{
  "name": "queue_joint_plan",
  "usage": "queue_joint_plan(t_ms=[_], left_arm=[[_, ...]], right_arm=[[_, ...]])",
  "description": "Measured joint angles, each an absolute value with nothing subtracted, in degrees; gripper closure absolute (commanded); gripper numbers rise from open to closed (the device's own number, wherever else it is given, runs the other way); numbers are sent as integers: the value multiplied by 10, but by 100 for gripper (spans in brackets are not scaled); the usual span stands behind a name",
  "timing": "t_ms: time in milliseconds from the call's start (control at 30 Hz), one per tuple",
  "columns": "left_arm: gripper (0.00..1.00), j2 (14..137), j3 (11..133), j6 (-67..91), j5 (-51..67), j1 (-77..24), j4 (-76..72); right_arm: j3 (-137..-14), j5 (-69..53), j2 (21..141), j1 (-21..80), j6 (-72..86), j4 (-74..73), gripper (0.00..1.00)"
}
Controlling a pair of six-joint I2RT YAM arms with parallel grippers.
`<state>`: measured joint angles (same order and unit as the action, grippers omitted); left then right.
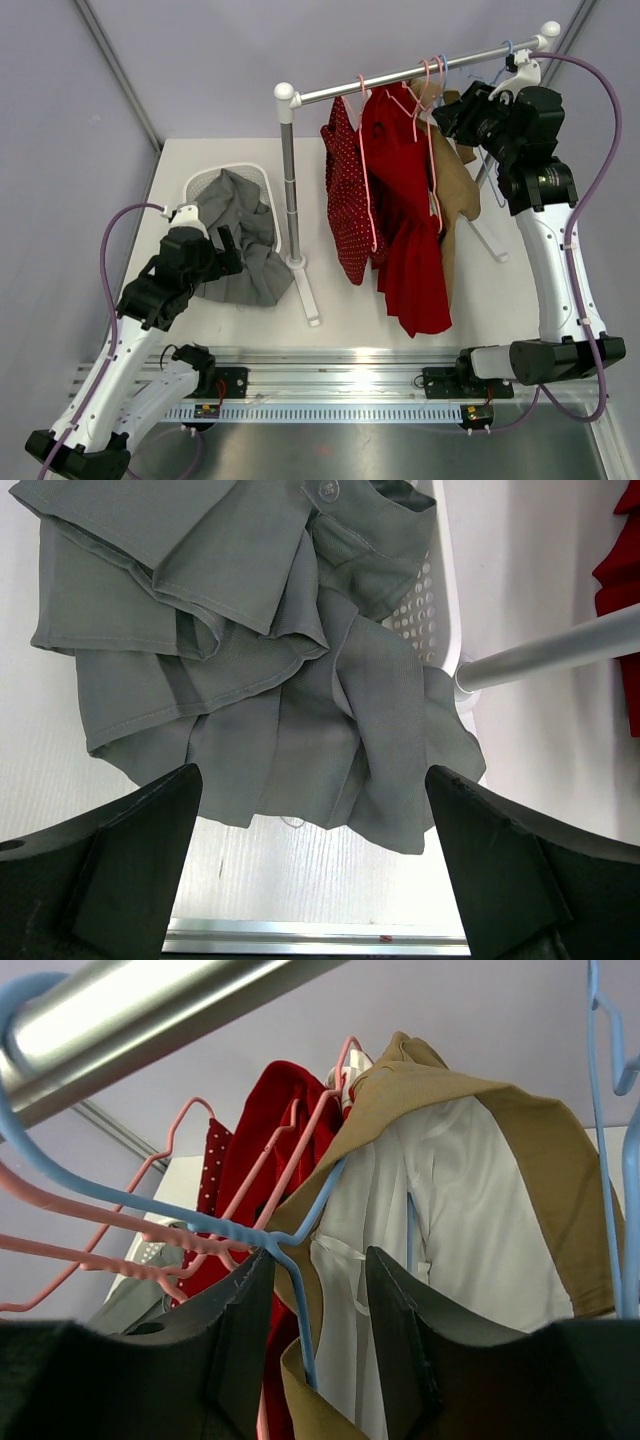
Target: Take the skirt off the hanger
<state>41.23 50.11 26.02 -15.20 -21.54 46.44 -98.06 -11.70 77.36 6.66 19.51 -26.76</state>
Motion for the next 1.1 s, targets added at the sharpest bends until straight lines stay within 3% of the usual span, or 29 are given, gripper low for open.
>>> queue_joint_plan(t_ms=[167,467,733,833,1100], left_arm=[[2,412,501,260,-152,-215,464],[2,413,501,260,-152,-219,462],[2,422,521,268,-170,-283,477],[2,475,627,271,-204,-372,505],[2,731,1058,220,-284,-670,474]], right_arm=[[-993,-118,797,73,197,-264,58],[-1011,-114,817,91,183,-264,98],[-1036,-55,808,92,149,-313,100],[-1037,-24,790,92,131,-332,100],[-1037,20,717,92,116,-376,100]])
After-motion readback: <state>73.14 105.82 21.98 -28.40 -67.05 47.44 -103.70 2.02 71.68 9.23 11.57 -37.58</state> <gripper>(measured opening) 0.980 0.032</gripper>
